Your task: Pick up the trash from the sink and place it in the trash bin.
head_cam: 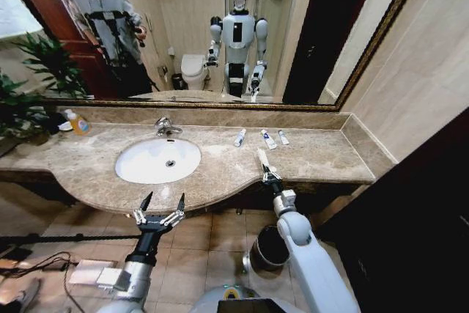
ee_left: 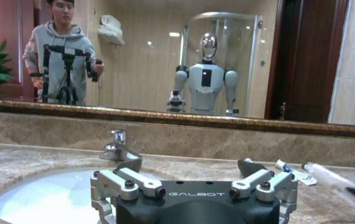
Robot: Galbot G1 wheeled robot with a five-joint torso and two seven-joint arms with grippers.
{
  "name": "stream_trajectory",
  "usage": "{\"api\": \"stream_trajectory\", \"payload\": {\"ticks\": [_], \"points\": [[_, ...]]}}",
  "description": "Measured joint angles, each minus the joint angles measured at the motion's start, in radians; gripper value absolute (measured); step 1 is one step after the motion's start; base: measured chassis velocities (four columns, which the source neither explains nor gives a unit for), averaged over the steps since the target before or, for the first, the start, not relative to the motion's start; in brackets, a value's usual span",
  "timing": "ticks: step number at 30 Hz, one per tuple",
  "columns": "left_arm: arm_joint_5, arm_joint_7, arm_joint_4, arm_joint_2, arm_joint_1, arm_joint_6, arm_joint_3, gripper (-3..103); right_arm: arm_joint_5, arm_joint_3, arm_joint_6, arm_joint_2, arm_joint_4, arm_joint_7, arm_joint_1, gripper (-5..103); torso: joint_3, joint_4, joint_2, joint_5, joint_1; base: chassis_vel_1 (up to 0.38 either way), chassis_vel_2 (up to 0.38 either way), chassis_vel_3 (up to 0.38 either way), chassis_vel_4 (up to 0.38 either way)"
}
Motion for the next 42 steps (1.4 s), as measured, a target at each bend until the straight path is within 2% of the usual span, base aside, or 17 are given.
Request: {"api": "stream_trajectory", "payload": {"ticks": [3, 6, 7, 8, 10, 20, 28, 34, 39, 41, 42], "points": [[0.000, 0.000, 0.000, 0.000, 0.000, 0.000, 0.000, 100, 0.000, 0.017, 0.018, -0.001, 0.035, -0.004, -0.043, 0, 0.000, -0.0001, 0.000, 0.0001, 0.000, 0.000, 0.000, 0.000, 0.000], [0.000, 0.000, 0.000, 0.000, 0.000, 0.000, 0.000, 100, 0.000, 0.042, 0.085, -0.002, 0.083, -0.009, -0.115, 0, 0.000, -0.0001, 0.000, 0.0000, 0.000, 0.000, 0.000, 0.000, 0.000], [0.000, 0.000, 0.000, 0.000, 0.000, 0.000, 0.000, 100, 0.000, 0.042, 0.085, -0.002, 0.083, -0.009, -0.115, 0, 0.000, -0.0001, 0.000, 0.0000, 0.000, 0.000, 0.000, 0.000, 0.000], [0.000, 0.000, 0.000, 0.000, 0.000, 0.000, 0.000, 100, -0.006, 0.053, 0.141, 0.002, 0.097, -0.012, -0.157, 0, 0.000, 0.0000, 0.000, 0.0001, 0.000, 0.000, 0.000, 0.000, 0.000], [0.000, 0.000, 0.000, 0.000, 0.000, 0.000, 0.000, 100, -0.015, 0.061, 0.181, 0.011, 0.110, -0.011, -0.198, 0, 0.000, -0.0002, 0.000, 0.0000, 0.000, 0.000, 0.000, 0.000, 0.000], [0.000, 0.000, 0.000, 0.000, 0.000, 0.000, 0.000, 100, -0.054, 0.075, 0.287, 0.044, 0.109, -0.005, -0.366, 0, 0.000, 0.0000, 0.000, -0.0001, 0.000, 0.000, 0.000, 0.000, 0.000], [0.000, 0.000, 0.000, 0.000, 0.000, 0.000, 0.000, 100, -0.079, 0.088, 0.386, 0.073, -0.049, -0.007, -0.445, 0, 0.000, 0.0000, 0.000, 0.0000, 0.000, 0.000, 0.000, 0.000, 0.000], [0.000, 0.000, 0.000, 0.000, 0.000, 0.000, 0.000, 100, -0.066, 0.086, 0.431, 0.073, -0.170, -0.009, -0.449, 0, 0.000, -0.0001, 0.000, -0.0001, 0.000, 0.000, 0.000, 0.000, 0.000], [0.000, 0.000, 0.000, 0.000, 0.000, 0.000, 0.000, 100, 0.002, 0.073, 0.408, 0.065, -0.277, -0.013, -0.424, 0, 0.000, -0.0001, 0.000, 0.0001, 0.000, 0.000, 0.000, 0.000, 0.000], [0.000, 0.000, 0.000, 0.000, 0.000, 0.000, 0.000, 100, 0.027, 0.069, 0.388, 0.061, -0.408, -0.023, -0.364, 0, 0.000, -0.0001, 0.000, 0.0003, 0.000, 0.000, 0.000, 0.000, 0.000], [0.000, 0.000, 0.000, 0.000, 0.000, 0.000, 0.000, 100, 0.027, 0.069, 0.388, 0.061, -0.408, -0.023, -0.364, 0, 0.000, -0.0001, 0.000, 0.0003, 0.000, 0.000, 0.000, 0.000, 0.000]]}}
